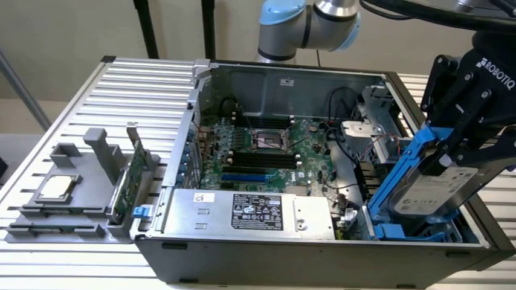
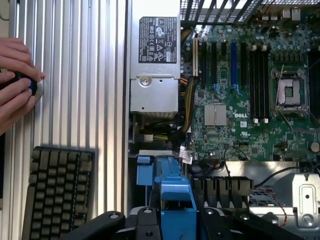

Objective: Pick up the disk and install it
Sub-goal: 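Pick up the disk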

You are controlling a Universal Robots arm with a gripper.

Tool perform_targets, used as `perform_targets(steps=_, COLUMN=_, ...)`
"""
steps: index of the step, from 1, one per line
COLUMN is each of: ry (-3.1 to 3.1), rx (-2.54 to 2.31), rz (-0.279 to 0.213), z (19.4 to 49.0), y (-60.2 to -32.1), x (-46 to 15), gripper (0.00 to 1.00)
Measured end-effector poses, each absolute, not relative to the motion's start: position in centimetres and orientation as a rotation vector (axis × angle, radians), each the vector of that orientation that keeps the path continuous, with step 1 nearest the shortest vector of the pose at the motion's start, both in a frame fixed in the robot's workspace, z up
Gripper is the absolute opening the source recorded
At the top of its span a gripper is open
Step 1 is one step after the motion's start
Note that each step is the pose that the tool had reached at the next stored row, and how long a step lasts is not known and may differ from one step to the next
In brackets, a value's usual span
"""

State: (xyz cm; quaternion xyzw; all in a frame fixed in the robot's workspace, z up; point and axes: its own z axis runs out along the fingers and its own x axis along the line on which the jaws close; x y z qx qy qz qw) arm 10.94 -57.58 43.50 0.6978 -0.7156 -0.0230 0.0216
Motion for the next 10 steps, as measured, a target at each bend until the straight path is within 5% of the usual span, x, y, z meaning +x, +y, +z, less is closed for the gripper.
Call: perform_targets(steps=10, ry=-2.215, rx=2.158, rz=-0.078, z=42.74, y=-57.51, x=11.02, gripper=0.33)
